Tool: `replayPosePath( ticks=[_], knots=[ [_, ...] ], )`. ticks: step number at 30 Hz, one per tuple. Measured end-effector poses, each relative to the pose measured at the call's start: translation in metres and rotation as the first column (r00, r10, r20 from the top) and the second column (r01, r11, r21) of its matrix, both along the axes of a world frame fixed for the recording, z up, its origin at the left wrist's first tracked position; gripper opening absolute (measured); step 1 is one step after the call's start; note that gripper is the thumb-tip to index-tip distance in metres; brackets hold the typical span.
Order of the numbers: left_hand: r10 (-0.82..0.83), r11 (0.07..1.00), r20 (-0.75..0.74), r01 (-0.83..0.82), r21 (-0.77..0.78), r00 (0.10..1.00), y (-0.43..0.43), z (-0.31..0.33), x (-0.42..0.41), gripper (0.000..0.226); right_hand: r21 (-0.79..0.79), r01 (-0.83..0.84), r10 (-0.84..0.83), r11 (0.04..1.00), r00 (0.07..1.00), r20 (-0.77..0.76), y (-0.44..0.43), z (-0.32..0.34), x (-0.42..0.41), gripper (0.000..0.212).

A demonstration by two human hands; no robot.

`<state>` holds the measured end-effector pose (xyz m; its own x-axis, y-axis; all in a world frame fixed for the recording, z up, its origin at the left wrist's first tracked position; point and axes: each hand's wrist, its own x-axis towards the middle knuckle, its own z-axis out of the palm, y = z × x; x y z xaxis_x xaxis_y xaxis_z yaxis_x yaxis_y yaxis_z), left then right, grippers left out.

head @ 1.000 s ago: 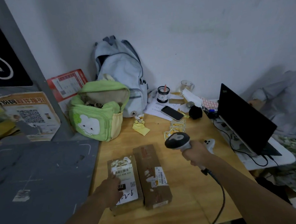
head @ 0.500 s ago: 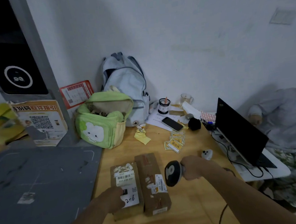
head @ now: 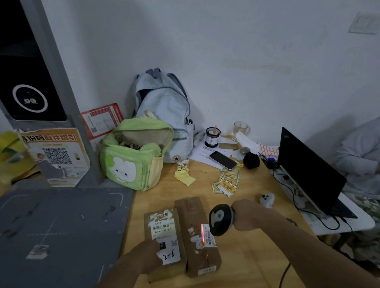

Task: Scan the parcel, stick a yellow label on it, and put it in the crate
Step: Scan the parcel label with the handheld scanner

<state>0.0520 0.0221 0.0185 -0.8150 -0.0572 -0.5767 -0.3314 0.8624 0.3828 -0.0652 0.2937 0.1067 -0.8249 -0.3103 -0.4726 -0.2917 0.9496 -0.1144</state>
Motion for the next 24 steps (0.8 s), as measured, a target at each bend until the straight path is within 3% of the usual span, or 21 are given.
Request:
replayPosePath(
  ticks=[3, 9, 13, 14, 15, 16, 18, 24],
  knots=[
    [0.005, 1.000, -0.016, -0.005, 0.007, 1.000, -0.001, -0.001, -0.001, 0.046, -0.106, 0.084, -0.079, 0.991, 0.996, 0.049, 0.004, -0.002, 0.001, 0.014],
    [0.028, 1.000, -0.069, -0.028, 0.002, 0.997, -0.001, -0.009, 0.000, 0.041, -0.186, 0.279, -0.255, 0.942, 0.956, 0.146, 0.017, -0.026, 0.006, 0.012],
    [0.028, 1.000, -0.111, -0.028, 0.002, 0.993, -0.002, -0.013, 0.000, 0.039, -0.096, 0.429, -0.400, 0.898, 0.889, 0.224, 0.031, -0.057, 0.006, 0.023],
    [0.024, 1.000, -0.117, -0.024, 0.001, 0.993, -0.003, -0.014, 0.001, 0.039, -0.034, 0.402, -0.387, 0.915, 0.898, 0.210, 0.035, -0.066, 0.007, 0.011],
    [0.019, 1.000, -0.124, -0.019, -0.001, 0.992, -0.004, -0.014, 0.001, 0.039, -0.005, 0.397, -0.389, 0.918, 0.901, 0.190, 0.040, -0.074, 0.009, 0.012],
    [0.014, 1.000, -0.131, -0.014, -0.005, 0.991, -0.004, -0.015, 0.000, 0.039, -0.001, 0.410, -0.402, 0.912, 0.895, 0.192, 0.044, -0.085, 0.008, 0.036],
    [0.002, 1.000, -0.145, -0.004, -0.012, 0.989, -0.007, -0.017, 0.000, 0.038, -0.037, 0.418, -0.404, 0.908, 0.895, 0.191, 0.048, -0.098, 0.018, 0.063],
    [-0.045, 0.992, -0.227, 0.017, -0.121, 0.973, -0.013, -0.022, -0.003, 0.031, -0.008, 0.401, -0.392, 0.916, 0.900, 0.189, 0.045, -0.128, 0.037, 0.080]
  ],
)
